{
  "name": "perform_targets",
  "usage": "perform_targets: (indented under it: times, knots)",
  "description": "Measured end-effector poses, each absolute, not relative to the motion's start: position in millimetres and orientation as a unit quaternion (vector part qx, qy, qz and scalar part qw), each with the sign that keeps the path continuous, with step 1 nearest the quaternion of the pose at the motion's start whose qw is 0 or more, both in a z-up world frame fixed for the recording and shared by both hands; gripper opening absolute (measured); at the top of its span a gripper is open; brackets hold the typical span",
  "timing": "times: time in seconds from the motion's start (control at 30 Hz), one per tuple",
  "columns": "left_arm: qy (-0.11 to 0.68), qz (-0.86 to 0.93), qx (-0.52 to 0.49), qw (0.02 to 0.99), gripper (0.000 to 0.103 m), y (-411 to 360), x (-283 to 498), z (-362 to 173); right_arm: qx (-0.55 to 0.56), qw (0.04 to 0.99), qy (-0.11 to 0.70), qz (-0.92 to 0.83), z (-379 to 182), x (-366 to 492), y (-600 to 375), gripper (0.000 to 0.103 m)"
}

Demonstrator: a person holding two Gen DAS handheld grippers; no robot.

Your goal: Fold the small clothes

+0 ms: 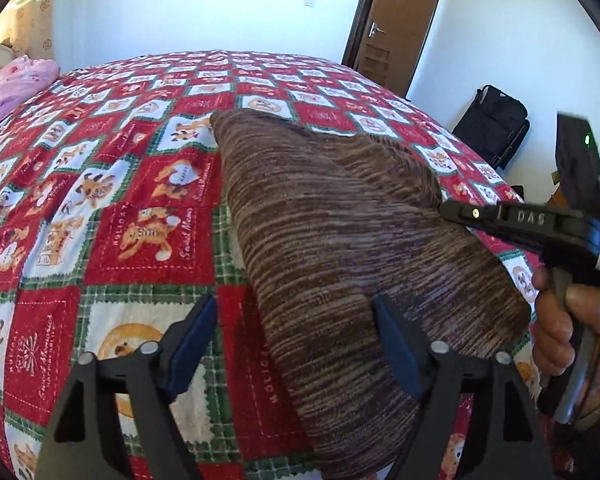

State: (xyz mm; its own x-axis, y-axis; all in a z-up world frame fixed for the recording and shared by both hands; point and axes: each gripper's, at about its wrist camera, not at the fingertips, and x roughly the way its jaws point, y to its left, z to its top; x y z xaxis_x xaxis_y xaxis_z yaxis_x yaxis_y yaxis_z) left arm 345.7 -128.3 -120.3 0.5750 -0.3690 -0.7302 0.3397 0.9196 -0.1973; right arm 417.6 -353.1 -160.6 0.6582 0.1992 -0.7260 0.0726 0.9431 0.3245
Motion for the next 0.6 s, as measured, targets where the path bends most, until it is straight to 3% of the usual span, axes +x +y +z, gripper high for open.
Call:
perform_targets:
  times: [0.3,0.33,0.4,0.43,0.6]
  knots:
    - [0.424,-0.211,-0.015,0.881,0.092,-130.1,341.6,-131.3,0.119,0.918,0.377,0.027,-128.2,414.2,-343.4,0.007]
    - [0.423,-0.21,-0.015,0.881,0.092,-129.8,339.9,-131.6,0.116,0.922,0.369,0.032,-122.3,414.4,-340.1,0.009]
    - [0.423,-0.21,-0.014,0.882,0.092,-129.7,339.4,-131.8,0.101,0.925,0.362,0.058,-112.6,419.9,-325.5,0.027]
    - [0.423,-0.21,-0.014,0.881,0.092,-129.7,339.3,-132.1,0.095,0.924,0.362,0.074,-110.5,422.6,-318.4,0.03]
    - [0.422,-0.21,-0.009,0.882,0.094,-131.5,337.7,-133.2,0.064,0.906,0.398,0.127,-123.0,449.3,-286.5,0.032]
